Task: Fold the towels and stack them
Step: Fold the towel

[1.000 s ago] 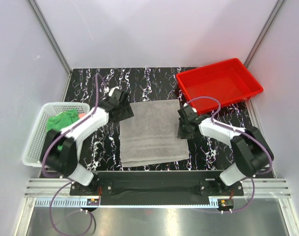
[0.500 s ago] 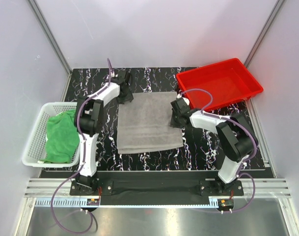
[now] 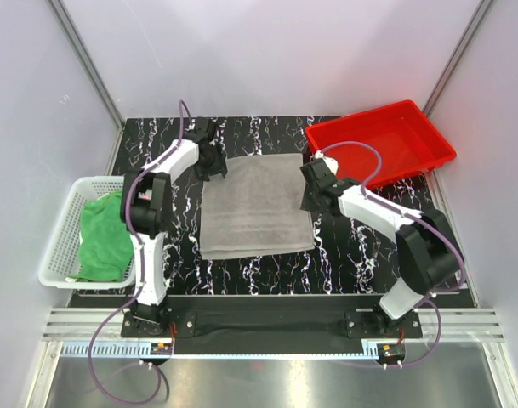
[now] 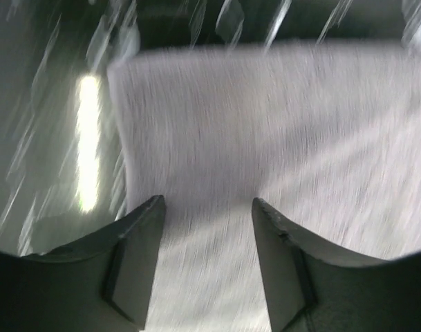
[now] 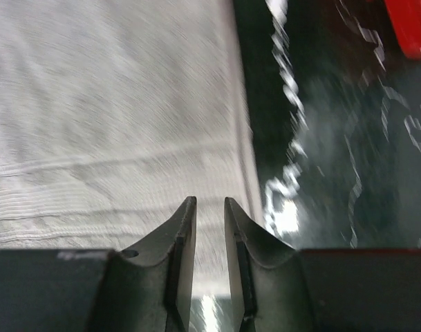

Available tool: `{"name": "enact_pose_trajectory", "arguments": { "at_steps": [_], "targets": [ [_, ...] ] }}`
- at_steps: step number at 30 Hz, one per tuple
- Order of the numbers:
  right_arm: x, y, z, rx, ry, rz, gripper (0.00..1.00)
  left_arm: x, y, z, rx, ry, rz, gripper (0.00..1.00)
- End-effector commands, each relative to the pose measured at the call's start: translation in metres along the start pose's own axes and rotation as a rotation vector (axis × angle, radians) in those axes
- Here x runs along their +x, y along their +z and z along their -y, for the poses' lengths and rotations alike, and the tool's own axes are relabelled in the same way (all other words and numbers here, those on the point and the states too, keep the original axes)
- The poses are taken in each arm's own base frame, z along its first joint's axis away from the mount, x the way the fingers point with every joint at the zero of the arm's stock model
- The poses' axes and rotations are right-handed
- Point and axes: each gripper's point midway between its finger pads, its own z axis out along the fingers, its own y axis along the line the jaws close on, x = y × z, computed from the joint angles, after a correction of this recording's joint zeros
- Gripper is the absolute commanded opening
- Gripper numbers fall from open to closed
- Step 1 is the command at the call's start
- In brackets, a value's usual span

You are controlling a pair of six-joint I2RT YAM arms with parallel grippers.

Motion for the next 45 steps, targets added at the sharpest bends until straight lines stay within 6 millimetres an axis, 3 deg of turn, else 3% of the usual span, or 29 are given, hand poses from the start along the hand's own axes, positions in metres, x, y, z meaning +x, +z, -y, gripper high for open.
{"name": "enact_pose_trajectory", "arguments": {
  "at_steps": [1, 3, 4, 5, 6, 10, 14, 18, 26, 31, 32, 36, 39, 42, 43, 45],
  "targets": [
    [0.029, -0.017, 0.02, 0.036, 0.035, -0.063, 0.3, 0.014, -0.082, -0.018, -0.096, 0.05, 0.105, 0.59],
    [0.047, -0.015, 0.028, 0.042, 0.041, -0.102, 0.3, 0.034, -0.093, -0.03, -0.125, 0.037, 0.127, 0.6],
    [0.048, -0.015, 0.029, 0.042, 0.041, -0.1, 0.3, 0.055, -0.103, -0.04, -0.125, 0.031, 0.132, 0.61],
    [0.052, -0.015, 0.031, 0.043, 0.039, -0.105, 0.31, 0.059, -0.107, -0.043, -0.116, 0.022, 0.152, 0.61],
    [0.058, -0.015, 0.037, 0.048, 0.031, -0.113, 0.31, 0.058, -0.123, -0.044, -0.1, 0.0, 0.191, 0.62],
    [0.064, -0.017, 0.045, 0.056, -0.001, -0.109, 0.31, 0.081, -0.135, -0.05, -0.07, -0.017, 0.175, 0.65],
    [0.072, -0.021, 0.047, 0.039, -0.017, -0.131, 0.31, 0.117, -0.134, -0.052, -0.037, -0.029, 0.125, 0.64],
    [0.079, -0.024, 0.044, -0.007, -0.001, -0.136, 0.31, 0.168, -0.123, -0.057, 0.01, -0.056, 0.046, 0.62],
    [0.092, -0.02, 0.04, -0.07, -0.004, -0.156, 0.31, 0.22, -0.103, -0.062, 0.013, -0.1, -0.021, 0.6],
    [0.1, -0.014, 0.041, -0.079, 0.0, -0.165, 0.31, 0.225, -0.094, -0.067, -0.016, -0.1, -0.021, 0.5],
    [0.104, -0.012, 0.041, -0.089, 0.016, -0.17, 0.29, 0.218, -0.092, -0.067, -0.034, -0.091, -0.009, 0.39],
    [0.104, -0.012, 0.039, -0.098, 0.019, -0.169, 0.27, 0.216, -0.092, -0.066, -0.041, -0.082, -0.012, 0.26],
    [0.102, -0.013, 0.041, -0.086, 0.01, -0.164, 0.18, 0.214, -0.095, -0.067, -0.046, -0.079, -0.008, 0.15],
    [0.099, -0.015, 0.042, -0.076, 0.008, -0.157, 0.19, 0.212, -0.1, -0.066, -0.046, -0.065, -0.009, 0.22],
    [0.099, -0.015, 0.042, -0.075, 0.009, -0.159, 0.23, 0.211, -0.103, -0.066, -0.044, -0.063, -0.005, 0.35],
    [0.097, -0.016, 0.042, -0.07, 0.009, -0.157, 0.25, 0.209, -0.107, -0.063, -0.03, -0.063, 0.005, 0.41]
  ]
}}
